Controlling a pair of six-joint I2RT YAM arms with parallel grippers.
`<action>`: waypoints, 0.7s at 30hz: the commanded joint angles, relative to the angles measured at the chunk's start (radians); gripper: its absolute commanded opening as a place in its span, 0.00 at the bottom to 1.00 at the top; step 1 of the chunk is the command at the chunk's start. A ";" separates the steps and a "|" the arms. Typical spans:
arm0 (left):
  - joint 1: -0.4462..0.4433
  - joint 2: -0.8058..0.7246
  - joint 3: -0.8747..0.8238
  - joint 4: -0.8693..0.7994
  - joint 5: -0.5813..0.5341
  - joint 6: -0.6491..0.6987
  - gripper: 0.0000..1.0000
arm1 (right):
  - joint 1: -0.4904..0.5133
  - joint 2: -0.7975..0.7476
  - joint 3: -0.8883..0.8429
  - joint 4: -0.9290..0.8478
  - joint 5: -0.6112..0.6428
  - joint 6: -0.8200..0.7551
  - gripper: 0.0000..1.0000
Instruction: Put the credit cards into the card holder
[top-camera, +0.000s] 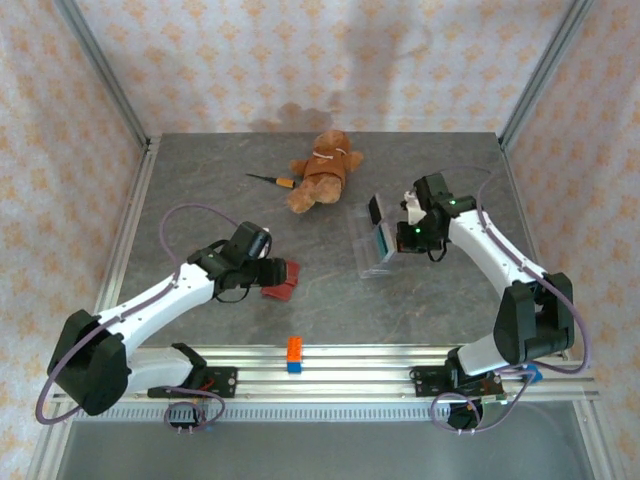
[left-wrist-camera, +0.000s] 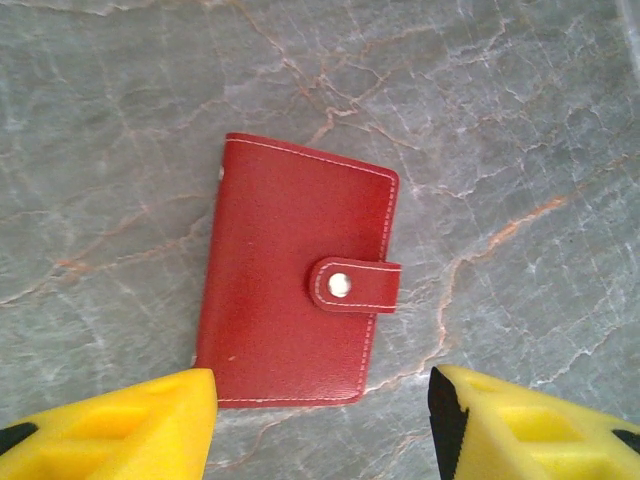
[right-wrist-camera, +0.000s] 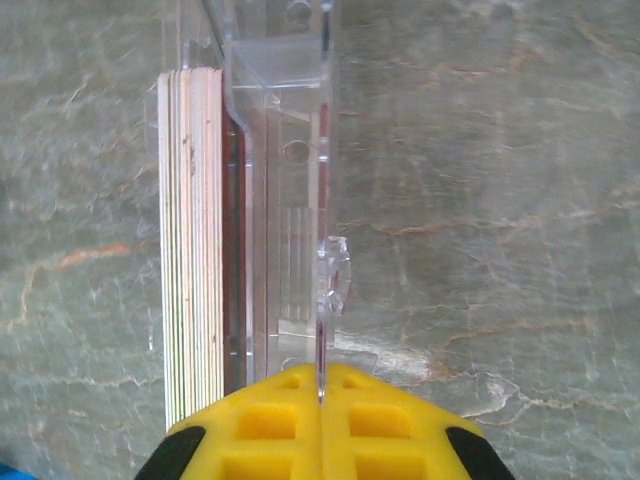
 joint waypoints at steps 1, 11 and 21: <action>0.011 0.008 -0.011 0.058 0.042 -0.014 0.60 | 0.010 -0.021 0.028 0.044 -0.030 -0.207 0.00; 0.060 0.037 -0.073 0.107 0.042 -0.018 0.67 | 0.014 0.147 0.162 0.023 -0.071 -0.394 0.00; 0.137 0.090 -0.133 0.276 0.192 -0.008 0.67 | 0.003 0.174 0.224 0.036 0.074 -0.285 0.21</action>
